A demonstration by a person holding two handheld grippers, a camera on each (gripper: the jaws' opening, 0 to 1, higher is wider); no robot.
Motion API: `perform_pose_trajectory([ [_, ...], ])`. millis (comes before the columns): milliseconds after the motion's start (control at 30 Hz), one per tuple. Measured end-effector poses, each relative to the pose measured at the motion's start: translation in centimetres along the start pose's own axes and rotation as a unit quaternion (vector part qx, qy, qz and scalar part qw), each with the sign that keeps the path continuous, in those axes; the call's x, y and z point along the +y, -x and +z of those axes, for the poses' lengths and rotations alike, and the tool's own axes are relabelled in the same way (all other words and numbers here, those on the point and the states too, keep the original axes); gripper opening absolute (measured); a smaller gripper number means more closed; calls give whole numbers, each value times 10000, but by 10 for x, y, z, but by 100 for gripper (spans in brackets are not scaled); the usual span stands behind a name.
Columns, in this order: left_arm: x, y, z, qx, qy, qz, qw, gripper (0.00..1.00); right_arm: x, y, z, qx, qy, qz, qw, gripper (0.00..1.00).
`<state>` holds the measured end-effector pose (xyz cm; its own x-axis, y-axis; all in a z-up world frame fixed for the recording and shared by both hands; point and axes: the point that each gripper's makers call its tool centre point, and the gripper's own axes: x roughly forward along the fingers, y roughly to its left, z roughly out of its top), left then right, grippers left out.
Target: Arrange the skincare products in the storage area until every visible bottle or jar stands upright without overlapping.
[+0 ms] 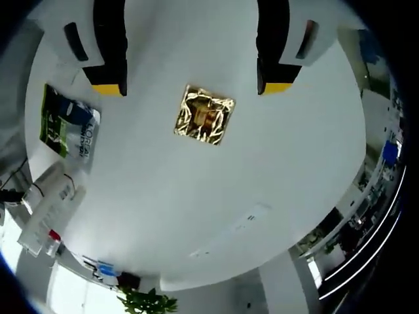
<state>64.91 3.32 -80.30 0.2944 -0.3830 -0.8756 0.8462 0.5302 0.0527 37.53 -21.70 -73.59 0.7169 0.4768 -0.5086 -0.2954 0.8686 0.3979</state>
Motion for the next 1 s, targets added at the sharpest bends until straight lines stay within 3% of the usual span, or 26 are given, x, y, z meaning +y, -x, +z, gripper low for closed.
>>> perform_pose_trajectory([
  [600,19,-27,7,273,-21,-183,9995,54,-6,0,1,5,-149,-111,9998,98],
  [833,14,-33,10,287,-39,-267,9992,51,-8,1,0,21,-161,-137,9998,98],
  [1000,11,-38,12,363,-17,-306,9989,41,-8,1,0,30,-169,-156,9997,98],
])
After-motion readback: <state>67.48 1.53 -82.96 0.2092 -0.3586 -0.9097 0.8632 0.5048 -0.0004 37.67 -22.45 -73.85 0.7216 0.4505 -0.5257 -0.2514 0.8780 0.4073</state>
